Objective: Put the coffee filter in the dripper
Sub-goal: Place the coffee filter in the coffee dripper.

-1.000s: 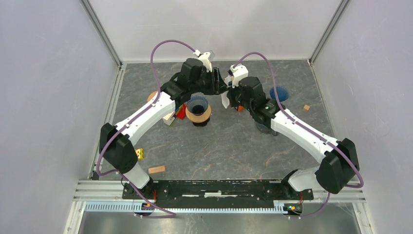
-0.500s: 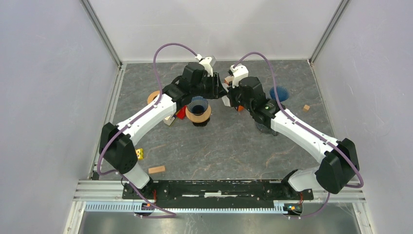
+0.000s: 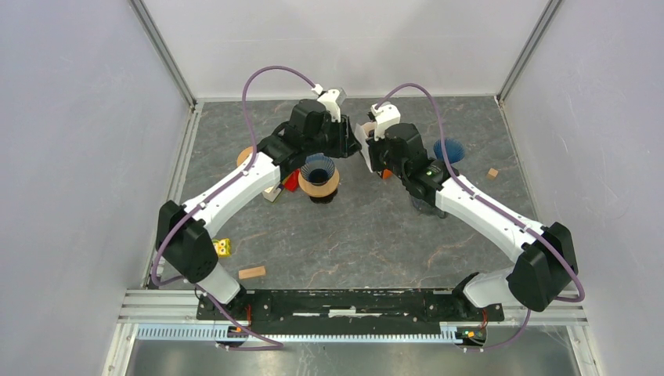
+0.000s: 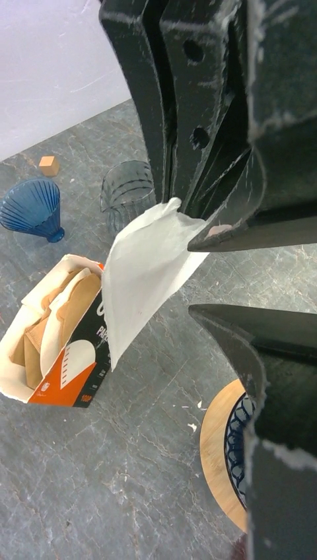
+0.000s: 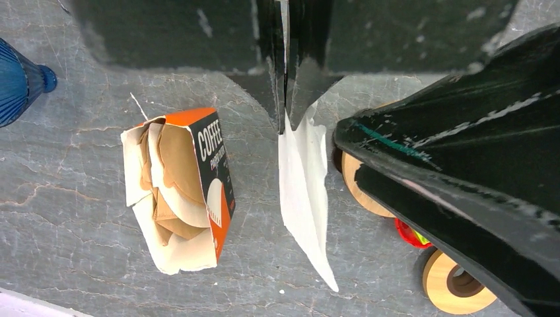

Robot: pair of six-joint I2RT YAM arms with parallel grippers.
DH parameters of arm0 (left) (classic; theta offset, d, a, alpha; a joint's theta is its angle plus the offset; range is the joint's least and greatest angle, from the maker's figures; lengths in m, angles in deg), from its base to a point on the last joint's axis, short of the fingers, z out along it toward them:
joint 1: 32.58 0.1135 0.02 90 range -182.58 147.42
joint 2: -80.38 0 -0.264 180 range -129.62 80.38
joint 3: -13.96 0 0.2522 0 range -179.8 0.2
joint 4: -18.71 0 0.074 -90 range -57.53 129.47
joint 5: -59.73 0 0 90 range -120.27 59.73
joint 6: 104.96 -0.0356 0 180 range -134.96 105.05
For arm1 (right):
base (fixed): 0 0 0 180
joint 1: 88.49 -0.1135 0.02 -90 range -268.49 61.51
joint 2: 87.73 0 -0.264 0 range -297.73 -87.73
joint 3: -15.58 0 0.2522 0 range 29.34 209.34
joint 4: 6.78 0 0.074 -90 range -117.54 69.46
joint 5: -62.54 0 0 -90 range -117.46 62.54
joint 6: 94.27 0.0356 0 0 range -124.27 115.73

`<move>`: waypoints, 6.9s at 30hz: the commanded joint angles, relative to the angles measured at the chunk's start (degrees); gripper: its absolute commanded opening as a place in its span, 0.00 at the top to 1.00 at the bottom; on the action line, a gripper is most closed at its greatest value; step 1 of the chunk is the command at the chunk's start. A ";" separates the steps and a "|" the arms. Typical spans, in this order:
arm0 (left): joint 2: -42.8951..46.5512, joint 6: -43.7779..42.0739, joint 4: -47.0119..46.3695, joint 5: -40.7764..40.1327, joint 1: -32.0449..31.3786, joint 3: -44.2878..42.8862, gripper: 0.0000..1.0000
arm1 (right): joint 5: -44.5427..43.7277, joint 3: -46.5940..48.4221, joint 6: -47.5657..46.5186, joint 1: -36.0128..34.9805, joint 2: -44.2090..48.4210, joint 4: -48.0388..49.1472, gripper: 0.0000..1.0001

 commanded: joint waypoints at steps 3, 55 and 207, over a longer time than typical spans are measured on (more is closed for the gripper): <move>3.83 -2.74 -4.29 4.01 -0.23 0.89 0.49 | -1.96 1.10 0.75 0.05 1.36 1.74 1.00; -2.71 -3.86 -2.64 -0.07 -0.85 -3.36 0.71 | 3.90 -0.82 4.15 0.76 2.16 3.34 1.00; -2.15 -11.00 -1.61 -7.52 -3.66 -2.34 0.46 | -1.75 0.96 1.68 -0.29 3.28 1.06 1.00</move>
